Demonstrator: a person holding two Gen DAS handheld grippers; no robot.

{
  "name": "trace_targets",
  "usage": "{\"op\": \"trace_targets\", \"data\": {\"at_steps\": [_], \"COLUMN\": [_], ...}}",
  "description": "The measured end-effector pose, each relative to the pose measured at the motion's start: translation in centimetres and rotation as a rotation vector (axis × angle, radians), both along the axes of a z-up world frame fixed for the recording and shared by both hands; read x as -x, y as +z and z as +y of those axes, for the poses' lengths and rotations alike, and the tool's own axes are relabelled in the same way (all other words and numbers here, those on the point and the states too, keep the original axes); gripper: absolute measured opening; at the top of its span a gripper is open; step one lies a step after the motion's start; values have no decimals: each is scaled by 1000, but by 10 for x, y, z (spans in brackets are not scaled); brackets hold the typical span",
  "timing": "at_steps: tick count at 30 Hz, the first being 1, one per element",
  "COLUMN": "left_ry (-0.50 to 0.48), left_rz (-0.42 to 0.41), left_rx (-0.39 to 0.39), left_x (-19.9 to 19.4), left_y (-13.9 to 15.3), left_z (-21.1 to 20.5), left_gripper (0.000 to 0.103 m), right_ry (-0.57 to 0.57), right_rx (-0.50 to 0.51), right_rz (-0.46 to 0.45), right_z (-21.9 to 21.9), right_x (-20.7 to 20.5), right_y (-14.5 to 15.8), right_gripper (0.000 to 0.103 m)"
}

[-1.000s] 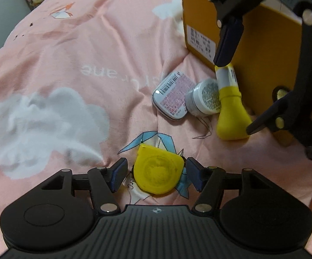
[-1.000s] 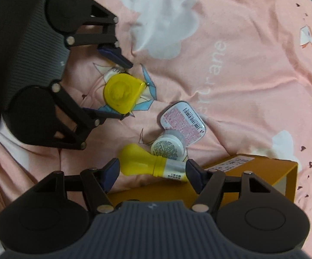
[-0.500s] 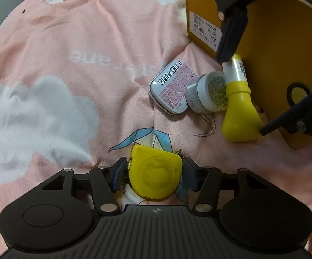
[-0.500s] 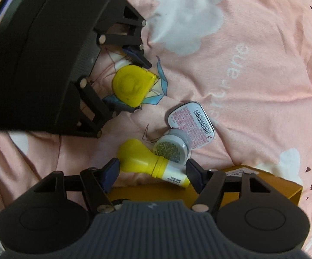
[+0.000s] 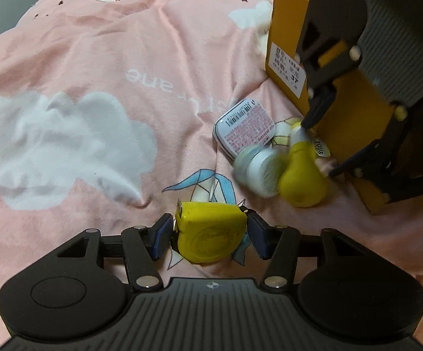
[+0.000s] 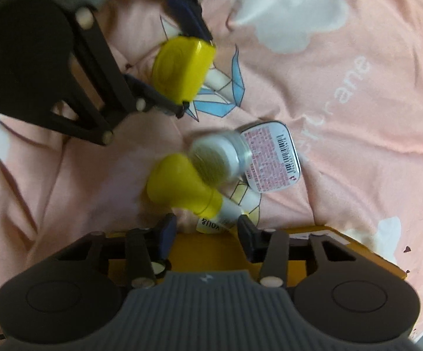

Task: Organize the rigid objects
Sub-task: 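Grasp the yellow bottle by its neck with the right tool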

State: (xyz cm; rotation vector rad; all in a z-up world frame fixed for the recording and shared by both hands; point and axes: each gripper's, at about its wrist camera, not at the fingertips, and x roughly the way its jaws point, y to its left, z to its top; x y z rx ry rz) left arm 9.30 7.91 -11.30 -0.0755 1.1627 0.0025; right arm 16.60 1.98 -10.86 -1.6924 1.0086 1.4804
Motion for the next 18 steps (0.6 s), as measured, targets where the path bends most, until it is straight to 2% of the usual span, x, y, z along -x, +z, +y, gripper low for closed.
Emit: {"op": "trace_targets", "data": {"at_steps": [2, 4, 6, 8, 12, 14, 16, 17, 18], "left_ry": [11, 25, 40, 53, 55, 59, 72, 82, 92], "left_rz": [-4, -7, -9, -12, -16, -19, -21, -21, -21], "left_rx": [8, 22, 38, 51, 59, 63, 74, 83, 91], "left_x": [4, 6, 8, 11, 12, 14, 13, 14, 15], "left_y": [4, 6, 8, 10, 11, 13, 14, 15, 16], "left_z": [3, 6, 9, 11, 11, 10, 10, 10, 10], "left_gripper": [64, 64, 64, 64, 64, 64, 63, 63, 63], "right_ry": [-9, -25, -55, -109, -143, -105, -60, -43, -29], "right_rx": [-13, -28, -39, -38, -37, -65, -87, -93, -97], "right_rz": [6, 11, 17, 57, 92, 96, 67, 57, 56], "right_z": [2, 6, 9, 13, 15, 14, 11, 10, 9], "right_x": [1, 1, -2, -8, -13, -9, -2, 0, 2], "right_y": [-2, -1, 3, 7, 11, 13, 15, 16, 17], "right_gripper": [40, 29, 8, 0, 1, 5, 18, 33, 41]}}
